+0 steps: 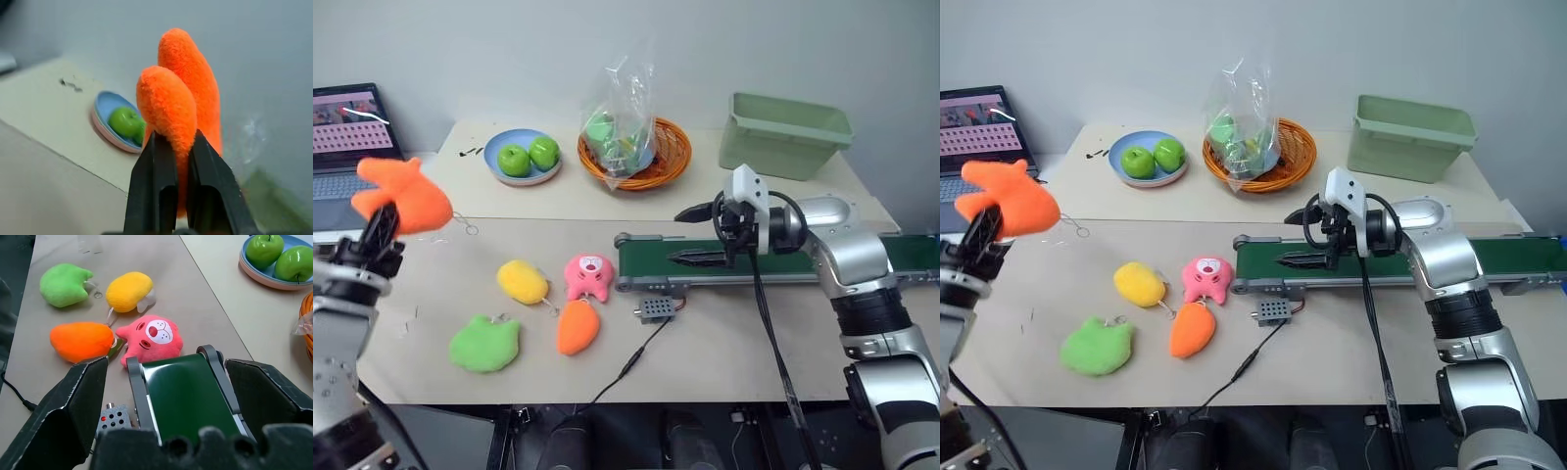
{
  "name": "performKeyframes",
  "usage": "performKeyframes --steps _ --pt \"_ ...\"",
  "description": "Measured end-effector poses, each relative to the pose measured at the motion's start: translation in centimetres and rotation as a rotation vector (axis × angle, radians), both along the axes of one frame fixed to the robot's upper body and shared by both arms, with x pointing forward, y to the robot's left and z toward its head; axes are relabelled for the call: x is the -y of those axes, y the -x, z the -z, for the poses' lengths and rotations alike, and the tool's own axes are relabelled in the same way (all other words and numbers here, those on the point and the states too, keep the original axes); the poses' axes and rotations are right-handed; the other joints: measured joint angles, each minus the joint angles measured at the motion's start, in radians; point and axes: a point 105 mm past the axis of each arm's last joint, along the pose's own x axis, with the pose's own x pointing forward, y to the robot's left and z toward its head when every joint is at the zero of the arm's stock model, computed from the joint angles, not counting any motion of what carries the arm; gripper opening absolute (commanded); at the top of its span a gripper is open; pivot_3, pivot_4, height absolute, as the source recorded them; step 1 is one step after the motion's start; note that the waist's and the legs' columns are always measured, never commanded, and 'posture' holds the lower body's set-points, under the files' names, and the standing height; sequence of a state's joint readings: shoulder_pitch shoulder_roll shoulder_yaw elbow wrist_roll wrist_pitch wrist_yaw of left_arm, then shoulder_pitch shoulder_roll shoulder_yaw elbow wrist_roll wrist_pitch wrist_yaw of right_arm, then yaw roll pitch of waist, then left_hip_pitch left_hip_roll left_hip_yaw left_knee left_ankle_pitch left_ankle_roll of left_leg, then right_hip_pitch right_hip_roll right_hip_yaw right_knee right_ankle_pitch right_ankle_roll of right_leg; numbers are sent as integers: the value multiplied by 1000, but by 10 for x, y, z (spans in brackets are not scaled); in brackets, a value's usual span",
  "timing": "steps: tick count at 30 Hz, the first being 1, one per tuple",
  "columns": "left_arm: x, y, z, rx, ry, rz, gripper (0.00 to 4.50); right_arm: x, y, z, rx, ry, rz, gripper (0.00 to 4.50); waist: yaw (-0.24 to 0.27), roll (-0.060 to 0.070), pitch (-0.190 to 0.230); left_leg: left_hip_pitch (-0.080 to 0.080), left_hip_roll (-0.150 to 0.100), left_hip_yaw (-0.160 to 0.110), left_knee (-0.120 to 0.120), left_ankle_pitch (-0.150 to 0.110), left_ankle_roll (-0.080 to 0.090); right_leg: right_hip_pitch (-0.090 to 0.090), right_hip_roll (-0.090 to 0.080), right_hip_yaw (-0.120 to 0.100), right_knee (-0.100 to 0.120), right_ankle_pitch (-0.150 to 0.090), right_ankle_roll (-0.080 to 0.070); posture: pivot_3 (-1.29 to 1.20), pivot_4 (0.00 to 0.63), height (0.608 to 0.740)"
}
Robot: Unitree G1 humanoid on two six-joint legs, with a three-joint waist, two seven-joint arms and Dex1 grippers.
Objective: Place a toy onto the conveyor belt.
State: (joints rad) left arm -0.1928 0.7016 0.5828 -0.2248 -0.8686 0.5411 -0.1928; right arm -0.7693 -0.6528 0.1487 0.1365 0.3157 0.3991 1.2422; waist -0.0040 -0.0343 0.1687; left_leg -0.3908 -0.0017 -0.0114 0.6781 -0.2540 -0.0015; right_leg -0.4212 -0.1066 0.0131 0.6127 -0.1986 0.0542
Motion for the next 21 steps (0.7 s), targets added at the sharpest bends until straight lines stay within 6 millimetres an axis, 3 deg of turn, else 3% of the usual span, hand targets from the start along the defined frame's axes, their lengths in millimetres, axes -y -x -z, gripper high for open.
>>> performKeyframes --steps 2,3,5,7,9,11,14,17,21 --pt "32 -22 -15 -5 -361 17 7 -3 -2 -1 4 -13 -6 4500 8 3 0 0 -1 3 0 0 0 1 0 1 -1 0 0 0 150 740" --pt "48 -29 -21 25 -461 45 7 -6 -2 -1 7 -20 -13 4500 11 2 0 0 0 3 0 0 0 1 0 1 -3 1 0 0 150 740" --pt "83 -41 -27 102 -618 117 7 -8 -2 -2 16 -20 -22 4500 10 2 0 -2 0 3 -1 0 1 -1 0 1 -2 1 1 0 150 740" --pt "106 -49 -27 154 -689 176 7 -7 -3 -1 16 -15 -17 4500 10 2 0 -4 1 3 -1 0 1 -3 0 1 -1 1 1 0 150 740" --pt "136 -57 -15 192 -839 277 7 -6 -3 -1 18 -9 -14 4500 0 2 0 -7 1 3 -1 0 1 -5 1 1 -1 1 1 0 150 740" --pt "148 -59 -2 199 -943 327 7 -4 -3 -1 19 -5 -6 4500 -9 3 0 -9 1 4 -1 -1 2 -7 1 1 -1 1 1 0 150 740" --pt "163 -63 21 244 -1241 382 7 5 -3 -1 26 7 27 4500 -10 2 0 -10 1 4 -1 -1 2 -8 1 0 -2 1 1 0 150 740" --pt "189 -62 37 425 -1627 473 7 18 1 -1 34 14 74 4500 -1 2 0 -10 1 4 0 -1 3 -6 0 0 -2 1 2 0 150 740" --pt "205 -61 58 571 -1865 545 7 24 5 -3 37 7 101 4500 6 2 0 -10 1 5 1 -2 4 -6 0 1 -2 2 3 0 150 740"
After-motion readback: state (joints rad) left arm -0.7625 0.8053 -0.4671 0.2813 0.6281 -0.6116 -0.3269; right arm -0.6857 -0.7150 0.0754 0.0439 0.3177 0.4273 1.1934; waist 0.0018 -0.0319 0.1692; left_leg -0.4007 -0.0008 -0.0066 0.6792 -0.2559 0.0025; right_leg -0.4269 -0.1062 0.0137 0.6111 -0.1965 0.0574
